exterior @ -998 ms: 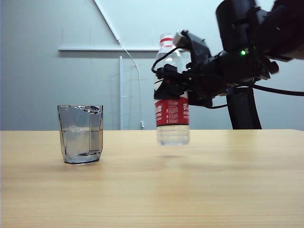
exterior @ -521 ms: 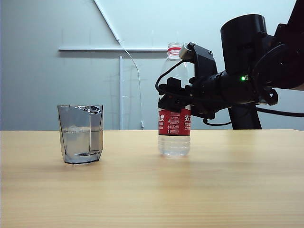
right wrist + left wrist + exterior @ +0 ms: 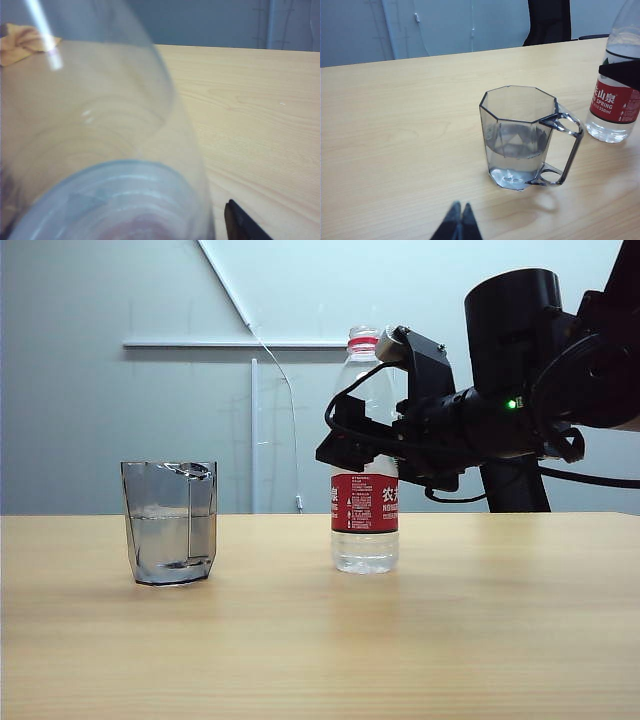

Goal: Pick up the mineral water bottle on the table and pour water into the mug until it's half full.

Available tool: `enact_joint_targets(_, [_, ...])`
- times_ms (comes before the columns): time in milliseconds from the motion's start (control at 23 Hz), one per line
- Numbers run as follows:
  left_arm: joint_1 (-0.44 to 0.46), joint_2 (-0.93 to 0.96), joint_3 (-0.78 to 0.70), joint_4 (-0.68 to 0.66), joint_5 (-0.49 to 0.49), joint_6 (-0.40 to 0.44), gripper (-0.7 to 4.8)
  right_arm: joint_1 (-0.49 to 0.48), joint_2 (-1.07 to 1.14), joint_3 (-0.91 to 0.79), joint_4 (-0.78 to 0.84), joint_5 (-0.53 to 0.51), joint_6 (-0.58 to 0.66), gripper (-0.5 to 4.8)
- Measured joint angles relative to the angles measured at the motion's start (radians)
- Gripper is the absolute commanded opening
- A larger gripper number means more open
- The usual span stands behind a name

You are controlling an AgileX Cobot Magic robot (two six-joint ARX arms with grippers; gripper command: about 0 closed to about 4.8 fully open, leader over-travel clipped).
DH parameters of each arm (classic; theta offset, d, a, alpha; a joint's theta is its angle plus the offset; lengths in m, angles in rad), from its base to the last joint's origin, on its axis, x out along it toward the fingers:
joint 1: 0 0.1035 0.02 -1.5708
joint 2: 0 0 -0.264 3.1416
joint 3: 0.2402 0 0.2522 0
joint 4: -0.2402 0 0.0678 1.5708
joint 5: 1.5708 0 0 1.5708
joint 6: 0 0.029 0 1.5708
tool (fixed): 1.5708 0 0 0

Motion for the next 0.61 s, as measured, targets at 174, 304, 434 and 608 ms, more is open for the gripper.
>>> enact_joint_targets(174, [0.000, 0.000, 0.000, 0.000, 0.000, 0.000, -0.02, 0.000, 0.000, 0.000, -0.001, -0.003, 0.019, 4.79])
enact_joint_targets(304, [0.000, 0.000, 0.000, 0.000, 0.000, 0.000, -0.02, 0.000, -0.006, 0.000, -0.043, -0.007, 0.027, 4.79])
enact_joint_targets(434, [0.000, 0.000, 0.000, 0.000, 0.000, 0.000, -0.02, 0.001, -0.052, -0.011, -0.110, -0.048, 0.031, 4.79])
enact_joint_targets(608, [0.000, 0.000, 0.000, 0.000, 0.000, 0.000, -0.02, 0.000, -0.128, -0.092, -0.106, -0.002, 0.031, 4.79])
